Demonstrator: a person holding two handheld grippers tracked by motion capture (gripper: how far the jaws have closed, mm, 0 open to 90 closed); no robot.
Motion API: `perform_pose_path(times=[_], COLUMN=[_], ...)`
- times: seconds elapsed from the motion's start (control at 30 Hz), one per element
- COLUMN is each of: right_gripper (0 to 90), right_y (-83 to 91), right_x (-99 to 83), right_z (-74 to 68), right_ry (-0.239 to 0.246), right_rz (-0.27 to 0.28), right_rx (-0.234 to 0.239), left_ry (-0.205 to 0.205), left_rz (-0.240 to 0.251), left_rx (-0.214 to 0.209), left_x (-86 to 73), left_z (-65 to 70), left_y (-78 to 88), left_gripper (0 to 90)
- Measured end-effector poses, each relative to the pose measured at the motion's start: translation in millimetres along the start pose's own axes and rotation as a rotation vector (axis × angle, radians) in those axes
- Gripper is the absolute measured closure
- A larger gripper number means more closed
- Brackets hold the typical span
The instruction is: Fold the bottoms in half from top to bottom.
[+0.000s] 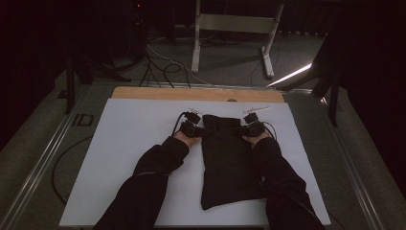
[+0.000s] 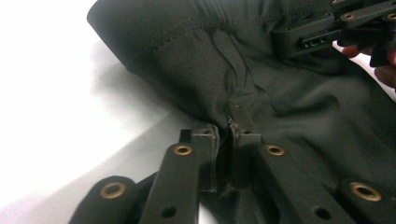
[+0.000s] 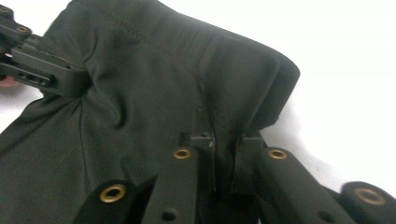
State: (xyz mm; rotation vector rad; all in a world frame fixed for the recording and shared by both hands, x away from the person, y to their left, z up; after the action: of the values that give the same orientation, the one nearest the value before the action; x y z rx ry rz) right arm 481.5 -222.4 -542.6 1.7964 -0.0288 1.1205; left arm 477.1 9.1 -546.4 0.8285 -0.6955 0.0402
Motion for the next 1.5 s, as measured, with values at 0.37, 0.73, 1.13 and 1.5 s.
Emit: perform_pose_path(times=[0.37, 0.73, 1.13, 1.5], right_gripper=[85.0, 85.0, 85.0, 85.0], right_y=[13.8, 24.7, 39.5, 50.6], right_x=[9.1, 24.9, 27.6, 28.3], right_z=[-3.1, -8.8, -15.1, -20.2], right_ry=[-0.022, -0.013, 0.012, 0.038], right_rz=[0.069, 0.131, 0.154, 0.167], right_rx=[0.03, 0.019, 0.017, 0.014], left_ry=[-0.044, -0.128, -0.162, -0.209], left_rz=[0.011, 0.053, 0.077, 0.08], left_rx=[0.015, 0.02, -0.022, -0.066], left_x=[9.4, 26.9, 22.0, 21.7], left_z=[-4.3, -2.8, 9.4, 19.3], left_y=[13.4, 34.0, 47.2, 59.0], left_gripper=[85.5, 85.6, 85.6, 85.6])
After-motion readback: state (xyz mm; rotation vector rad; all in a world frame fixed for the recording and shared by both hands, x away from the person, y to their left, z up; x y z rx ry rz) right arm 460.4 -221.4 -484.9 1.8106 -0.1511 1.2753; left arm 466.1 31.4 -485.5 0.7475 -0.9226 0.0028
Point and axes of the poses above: each handheld gripper's, and its own axes: y roughly backward along the jaws, x roughly out of its top, z roughly to its right, the point moved 3 cm from there along -y, roughly forward along the jaws, and after that the axes turned 9 degrees about y, right-handed, at the moved point
